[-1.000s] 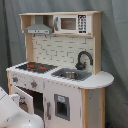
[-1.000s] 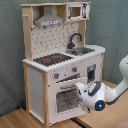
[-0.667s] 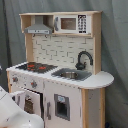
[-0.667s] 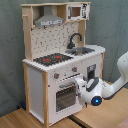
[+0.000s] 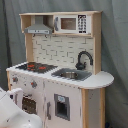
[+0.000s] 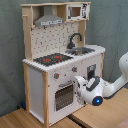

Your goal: Play with the kitchen

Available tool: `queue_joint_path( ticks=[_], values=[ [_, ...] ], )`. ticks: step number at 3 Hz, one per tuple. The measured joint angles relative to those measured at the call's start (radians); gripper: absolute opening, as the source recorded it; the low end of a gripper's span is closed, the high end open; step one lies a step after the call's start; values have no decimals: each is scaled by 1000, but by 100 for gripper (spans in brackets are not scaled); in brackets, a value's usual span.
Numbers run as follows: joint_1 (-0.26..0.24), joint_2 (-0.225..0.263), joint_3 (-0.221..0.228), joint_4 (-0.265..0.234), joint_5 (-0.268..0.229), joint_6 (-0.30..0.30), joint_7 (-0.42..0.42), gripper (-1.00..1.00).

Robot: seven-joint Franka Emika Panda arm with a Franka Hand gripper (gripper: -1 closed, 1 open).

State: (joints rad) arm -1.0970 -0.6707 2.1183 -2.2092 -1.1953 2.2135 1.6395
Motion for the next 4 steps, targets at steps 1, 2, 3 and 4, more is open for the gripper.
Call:
queue_joint_path(
  ticks=[1, 2, 3, 4],
  values=[
    [75, 3, -37, 10, -70, -38, -32, 100],
    [146, 13, -76, 38, -137, -78, -112, 100],
    [195, 17, -99, 58, -173, -111, -185, 100],
    [241, 18, -118, 78, -208, -143, -275, 100]
  ],
)
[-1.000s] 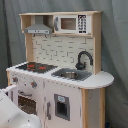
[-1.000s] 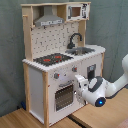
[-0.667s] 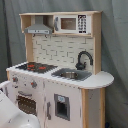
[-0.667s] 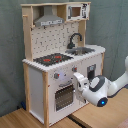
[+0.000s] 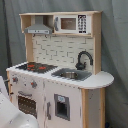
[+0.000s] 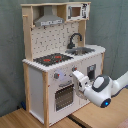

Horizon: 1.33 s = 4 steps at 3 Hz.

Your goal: Play with the kitchen

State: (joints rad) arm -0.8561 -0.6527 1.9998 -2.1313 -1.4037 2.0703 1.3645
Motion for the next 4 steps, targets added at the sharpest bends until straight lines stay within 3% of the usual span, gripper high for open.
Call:
queue_joint_path(
  ticks=[2, 4],
  values=[
    [62, 0, -13, 23, -72, -42, -174, 100],
    [65, -3, -16, 24, -159, -46, -400, 100]
  ],
)
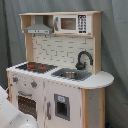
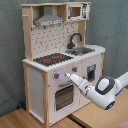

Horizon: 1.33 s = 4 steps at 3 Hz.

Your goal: Play with the kitchen

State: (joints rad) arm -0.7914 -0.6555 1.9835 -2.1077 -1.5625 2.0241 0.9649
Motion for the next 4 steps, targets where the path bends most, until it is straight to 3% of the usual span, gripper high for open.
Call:
queue_joint_path(
  ticks=[2, 4],
  values=[
    [-17, 1, -20, 0, -64, 18, -195, 100],
    [-38, 1, -47, 1, -102, 110, -395, 100]
  ],
)
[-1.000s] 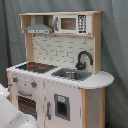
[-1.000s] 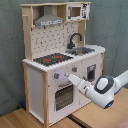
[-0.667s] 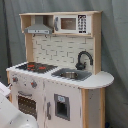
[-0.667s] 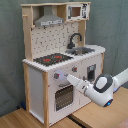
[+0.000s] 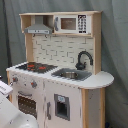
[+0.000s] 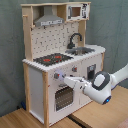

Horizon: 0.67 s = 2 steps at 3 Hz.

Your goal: Play with the kitchen

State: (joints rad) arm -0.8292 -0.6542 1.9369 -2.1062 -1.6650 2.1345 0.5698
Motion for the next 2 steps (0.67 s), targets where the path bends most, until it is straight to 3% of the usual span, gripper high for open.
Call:
queue_joint_path(
  ticks=[2],
  values=[
    [-15, 0, -21, 2, -1, 113, -195, 100]
  ],
)
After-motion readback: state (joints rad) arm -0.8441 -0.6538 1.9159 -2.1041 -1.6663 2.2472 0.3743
